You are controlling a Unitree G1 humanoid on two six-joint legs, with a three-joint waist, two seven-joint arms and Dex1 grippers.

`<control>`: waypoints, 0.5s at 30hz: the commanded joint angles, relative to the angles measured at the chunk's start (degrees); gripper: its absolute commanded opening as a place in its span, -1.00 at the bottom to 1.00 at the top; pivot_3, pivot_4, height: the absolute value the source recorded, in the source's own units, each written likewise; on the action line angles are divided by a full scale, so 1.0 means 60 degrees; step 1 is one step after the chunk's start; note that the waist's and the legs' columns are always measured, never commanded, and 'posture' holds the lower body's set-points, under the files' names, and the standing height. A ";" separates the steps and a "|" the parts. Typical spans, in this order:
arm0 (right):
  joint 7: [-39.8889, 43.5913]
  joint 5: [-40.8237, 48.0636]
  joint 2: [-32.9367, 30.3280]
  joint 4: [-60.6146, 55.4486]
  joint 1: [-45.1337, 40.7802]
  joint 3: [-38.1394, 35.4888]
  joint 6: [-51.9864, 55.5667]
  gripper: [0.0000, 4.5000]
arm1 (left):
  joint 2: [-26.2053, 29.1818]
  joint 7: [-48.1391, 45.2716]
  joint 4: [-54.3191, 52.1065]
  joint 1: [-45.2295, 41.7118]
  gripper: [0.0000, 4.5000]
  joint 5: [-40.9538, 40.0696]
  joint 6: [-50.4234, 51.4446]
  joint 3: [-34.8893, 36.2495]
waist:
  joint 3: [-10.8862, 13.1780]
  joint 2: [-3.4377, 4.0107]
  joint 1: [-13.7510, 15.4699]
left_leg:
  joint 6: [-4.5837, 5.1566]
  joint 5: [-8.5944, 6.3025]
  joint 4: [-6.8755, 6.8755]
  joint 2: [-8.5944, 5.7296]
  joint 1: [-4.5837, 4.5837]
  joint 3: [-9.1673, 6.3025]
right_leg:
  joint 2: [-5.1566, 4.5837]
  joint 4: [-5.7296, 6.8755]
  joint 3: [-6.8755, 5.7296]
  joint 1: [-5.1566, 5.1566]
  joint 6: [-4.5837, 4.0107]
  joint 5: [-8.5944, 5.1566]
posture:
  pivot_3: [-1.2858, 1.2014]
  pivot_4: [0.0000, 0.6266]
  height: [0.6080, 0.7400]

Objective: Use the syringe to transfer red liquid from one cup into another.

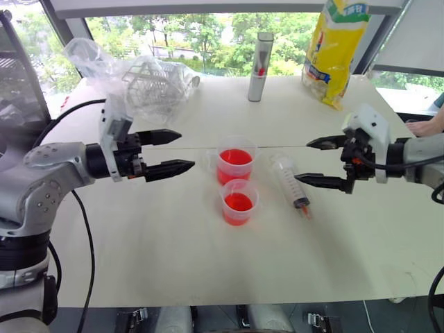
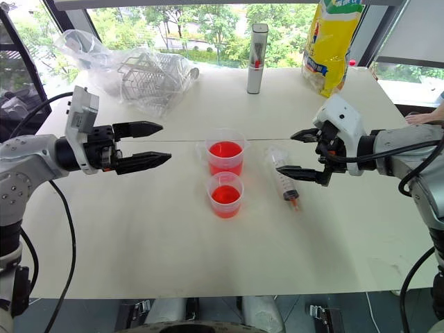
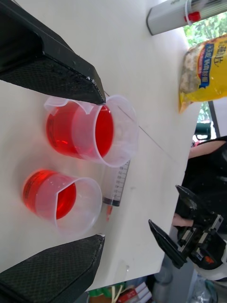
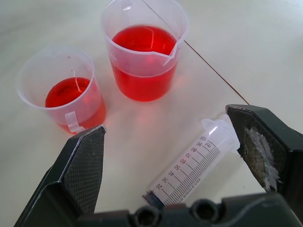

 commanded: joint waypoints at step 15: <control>-0.0058 0.0107 -0.0471 -0.0342 0.0122 -0.0712 0.0606 0.98 | -0.0274 -0.0122 0.0031 0.0020 1.00 0.0121 -0.0433 0.0032 | 0.0000 0.0000 -0.0003 | 0.0000 0.0000 0.0001 -0.0001 0.0000 0.0000 | 0.0000 0.0000 0.0000 0.0002 0.0000 0.0000 | 0.03 -0.52 1.00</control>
